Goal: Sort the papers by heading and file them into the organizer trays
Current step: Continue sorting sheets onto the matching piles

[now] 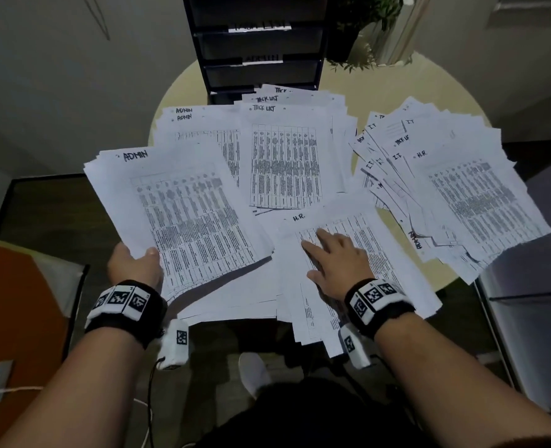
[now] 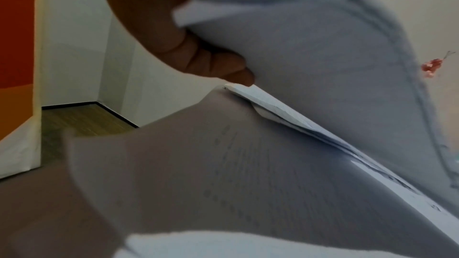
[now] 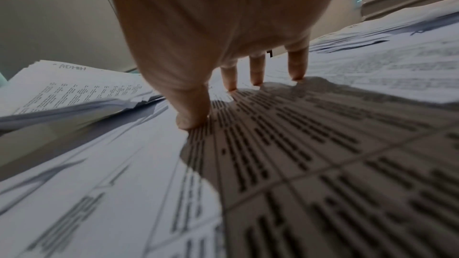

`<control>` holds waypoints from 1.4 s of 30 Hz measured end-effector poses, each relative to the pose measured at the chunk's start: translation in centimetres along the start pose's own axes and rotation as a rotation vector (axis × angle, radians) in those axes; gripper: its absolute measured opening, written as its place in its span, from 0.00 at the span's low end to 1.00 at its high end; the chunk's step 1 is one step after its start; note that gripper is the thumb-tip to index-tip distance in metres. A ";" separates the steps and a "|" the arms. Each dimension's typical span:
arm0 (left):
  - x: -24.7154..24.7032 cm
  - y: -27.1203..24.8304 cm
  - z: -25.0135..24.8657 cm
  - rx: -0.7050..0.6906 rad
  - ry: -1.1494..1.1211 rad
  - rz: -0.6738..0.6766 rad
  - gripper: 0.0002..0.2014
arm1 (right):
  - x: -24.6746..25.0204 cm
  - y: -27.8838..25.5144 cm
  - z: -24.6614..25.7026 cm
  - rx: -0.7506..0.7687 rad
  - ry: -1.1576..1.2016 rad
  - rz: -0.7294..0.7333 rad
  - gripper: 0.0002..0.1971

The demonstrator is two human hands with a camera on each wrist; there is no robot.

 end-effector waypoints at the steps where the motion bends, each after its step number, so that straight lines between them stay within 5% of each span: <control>1: -0.1 -0.4 0.0 -0.003 0.016 0.026 0.11 | 0.2 0.0 -0.3 -0.021 0.018 0.014 0.32; 4: -0.7 -1.3 0.6 -0.006 0.028 0.117 0.13 | 0.9 0.7 -1.5 -0.089 0.067 0.081 0.31; 6: -1.3 -2.0 1.3 0.020 -0.007 0.181 0.14 | 2.3 1.3 -1.3 -0.131 0.191 -0.003 0.28; 9: -1.6 -2.5 2.5 0.051 -0.039 0.236 0.09 | 4.4 1.9 0.5 -0.188 0.754 -0.085 0.25; 12: -1.7 -2.9 2.9 0.096 -0.090 0.291 0.10 | 4.6 2.2 3.5 -0.234 1.228 0.097 0.29; 14: -1.6 -2.9 3.1 0.142 -0.127 0.332 0.10 | 4.6 2.5 4.6 -0.258 1.239 0.067 0.35; 18: -0.6 -2.3 3.5 0.262 -0.226 0.440 0.08 | 5.7 3.0 4.7 -0.296 1.181 -0.130 0.24; 23: 0.9 -1.8 3.4 0.312 -0.226 0.567 0.16 | 5.1 3.9 5.3 -0.287 1.272 -0.105 0.21; 27: 2.1 -0.8 3.9 0.241 -0.130 0.543 0.21 | 4.9 4.5 6.2 -0.248 1.130 -0.161 0.06; 42: 3.7 1.3 2.5 0.120 -0.180 0.322 0.19 | 5.9 6.3 5.5 -0.332 1.170 -0.271 0.14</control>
Point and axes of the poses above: each hand's wrist, its own y-axis towards the middle knuckle, its own x-axis out of the back of the hand, z = x × y, the point moved 4 cm from there along y, towards the middle knuckle, and after that the axes turned 12 degrees about -y, right-handed, at the moved point
